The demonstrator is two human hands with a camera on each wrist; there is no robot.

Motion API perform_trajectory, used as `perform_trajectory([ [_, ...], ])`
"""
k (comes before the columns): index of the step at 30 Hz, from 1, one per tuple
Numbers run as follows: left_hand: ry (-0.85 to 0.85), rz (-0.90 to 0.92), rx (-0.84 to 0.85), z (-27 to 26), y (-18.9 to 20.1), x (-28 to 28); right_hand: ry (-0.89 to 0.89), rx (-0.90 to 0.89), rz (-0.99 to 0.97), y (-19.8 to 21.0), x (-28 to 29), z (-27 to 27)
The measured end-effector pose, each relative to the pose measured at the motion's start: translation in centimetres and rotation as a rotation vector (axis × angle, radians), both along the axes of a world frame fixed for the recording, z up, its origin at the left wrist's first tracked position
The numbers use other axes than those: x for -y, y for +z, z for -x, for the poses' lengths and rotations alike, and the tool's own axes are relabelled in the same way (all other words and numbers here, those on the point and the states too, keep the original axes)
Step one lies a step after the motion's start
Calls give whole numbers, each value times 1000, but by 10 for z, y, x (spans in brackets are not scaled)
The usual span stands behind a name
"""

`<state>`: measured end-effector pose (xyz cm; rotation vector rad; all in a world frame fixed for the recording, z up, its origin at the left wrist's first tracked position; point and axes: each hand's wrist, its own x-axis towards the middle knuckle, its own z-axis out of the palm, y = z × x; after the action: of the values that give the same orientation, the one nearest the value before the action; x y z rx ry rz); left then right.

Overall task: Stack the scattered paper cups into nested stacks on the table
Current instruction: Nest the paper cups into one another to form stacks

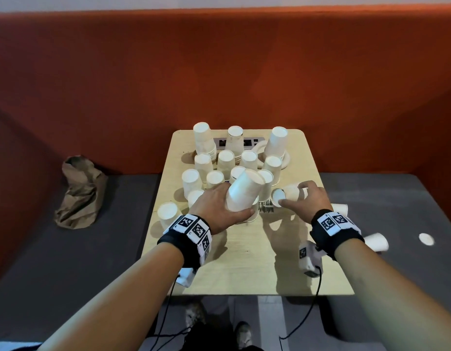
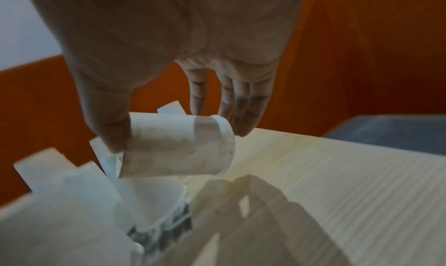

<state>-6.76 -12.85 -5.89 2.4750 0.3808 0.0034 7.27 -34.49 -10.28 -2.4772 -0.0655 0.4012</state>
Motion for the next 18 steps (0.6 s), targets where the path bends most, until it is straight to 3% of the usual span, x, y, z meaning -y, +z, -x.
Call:
perform_trajectory([
  [6,-14,24,2,5,5,7,-96,-130,-538,34,4,10],
  [9,-10,11,-3,7,6,7,-60,-232,-791,62,4,16],
  [14,26,-26,1,7,9,4,44,-392,-1032,99,0,22],
  [18,42,-3,26,10,15,3,97,-461,-1094,111,-6,25],
])
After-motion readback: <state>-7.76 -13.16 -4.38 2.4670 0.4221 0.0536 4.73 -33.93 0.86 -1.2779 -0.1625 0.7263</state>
